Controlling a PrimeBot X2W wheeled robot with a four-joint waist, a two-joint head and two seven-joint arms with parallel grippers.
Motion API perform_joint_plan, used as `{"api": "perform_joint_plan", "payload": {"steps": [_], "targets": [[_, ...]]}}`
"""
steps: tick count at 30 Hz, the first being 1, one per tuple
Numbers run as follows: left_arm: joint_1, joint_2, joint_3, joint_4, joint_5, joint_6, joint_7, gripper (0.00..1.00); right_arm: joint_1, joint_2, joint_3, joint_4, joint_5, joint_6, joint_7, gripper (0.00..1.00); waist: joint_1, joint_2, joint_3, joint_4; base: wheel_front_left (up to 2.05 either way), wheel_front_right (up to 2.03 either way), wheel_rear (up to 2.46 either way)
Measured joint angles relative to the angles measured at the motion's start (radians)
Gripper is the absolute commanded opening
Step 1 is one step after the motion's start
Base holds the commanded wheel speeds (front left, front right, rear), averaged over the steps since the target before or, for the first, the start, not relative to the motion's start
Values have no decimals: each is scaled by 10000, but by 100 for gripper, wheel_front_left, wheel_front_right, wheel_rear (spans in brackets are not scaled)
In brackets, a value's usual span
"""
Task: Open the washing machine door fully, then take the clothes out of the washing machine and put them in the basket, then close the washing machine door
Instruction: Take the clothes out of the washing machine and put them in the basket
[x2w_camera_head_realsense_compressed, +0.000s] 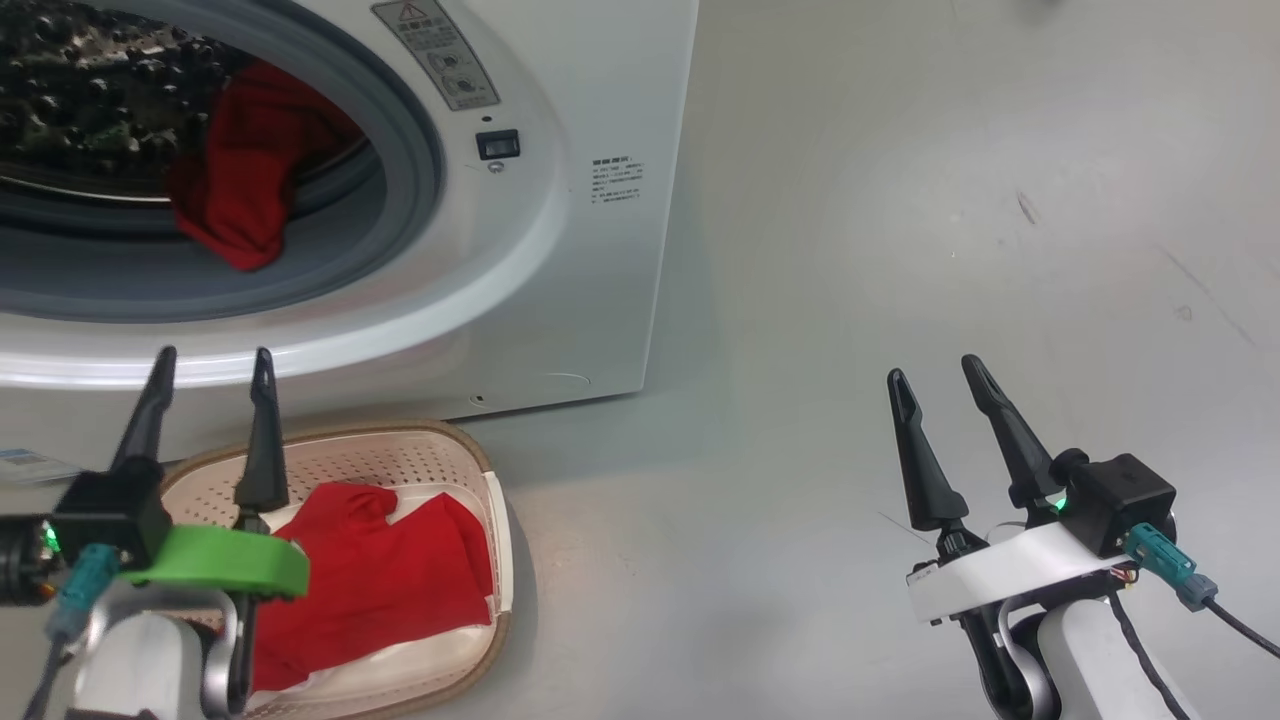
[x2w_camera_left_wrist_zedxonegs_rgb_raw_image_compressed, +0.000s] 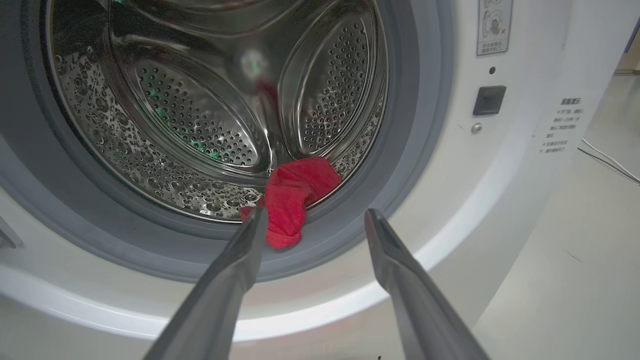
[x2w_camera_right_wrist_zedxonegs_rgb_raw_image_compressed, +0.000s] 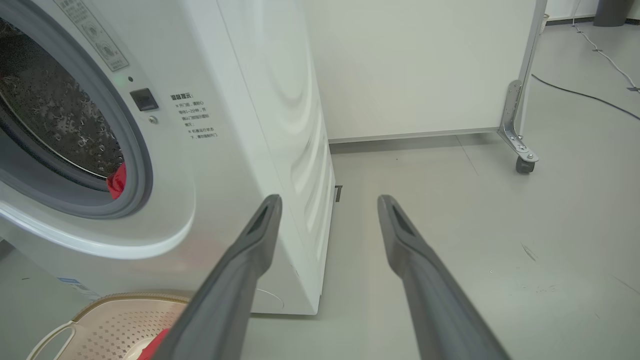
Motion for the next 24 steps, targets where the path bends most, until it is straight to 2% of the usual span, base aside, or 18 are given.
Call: {"api": "perform_joint_plan", "payload": {"steps": [9,11,24], "targets": [[-1397,568,752,169,-270,119,966,100,-431,38,163,-13,10,2,2,100,1,0,809,-612,0,0,0],[-1872,650,1005,568,-593,159,1626,100,-524,59,222,13,12,2,0,100,0,0,1075,-863,0,0,0],[-4010,1572,1068,1883,-593,255,3210,100,-971,96,305,111,12,4,0,100,0,0,2000,-1515,0,0,0]]}}
